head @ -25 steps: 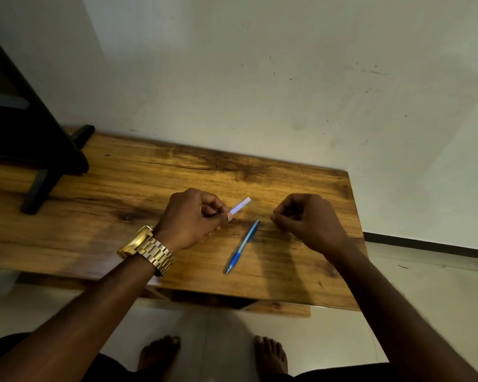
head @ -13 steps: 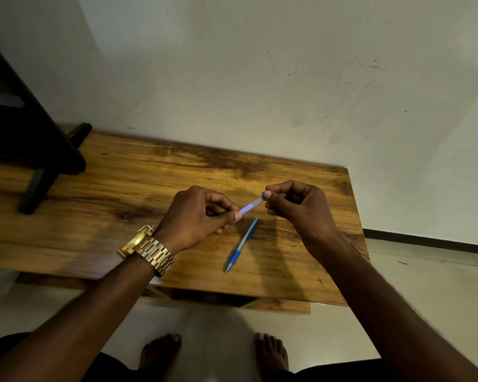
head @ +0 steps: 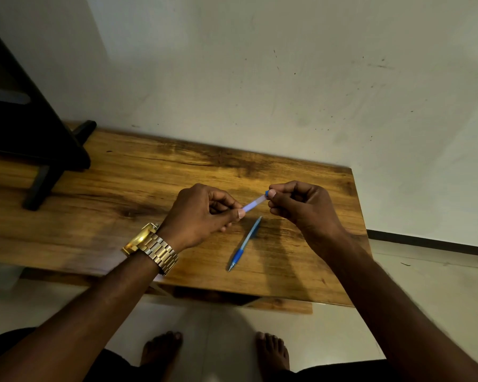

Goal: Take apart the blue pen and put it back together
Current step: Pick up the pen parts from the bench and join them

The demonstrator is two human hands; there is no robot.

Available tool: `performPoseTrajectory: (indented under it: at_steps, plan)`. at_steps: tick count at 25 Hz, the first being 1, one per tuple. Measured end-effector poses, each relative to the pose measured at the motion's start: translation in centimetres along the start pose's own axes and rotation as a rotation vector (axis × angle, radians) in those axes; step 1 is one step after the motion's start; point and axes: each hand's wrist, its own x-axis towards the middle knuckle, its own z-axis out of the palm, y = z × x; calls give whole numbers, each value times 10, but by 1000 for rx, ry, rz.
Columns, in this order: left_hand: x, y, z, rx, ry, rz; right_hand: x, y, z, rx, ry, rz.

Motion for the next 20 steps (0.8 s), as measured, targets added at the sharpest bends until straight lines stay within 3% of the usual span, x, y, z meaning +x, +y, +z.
performPoseTrajectory:
  at_steps: [7, 20]
  plan:
    - [0, 1, 0, -28, 7, -16, 0, 1, -2, -26, 14, 11]
    - [-3, -5, 0, -1, -66, -20, 0, -6, -14, -166, -174, 68]
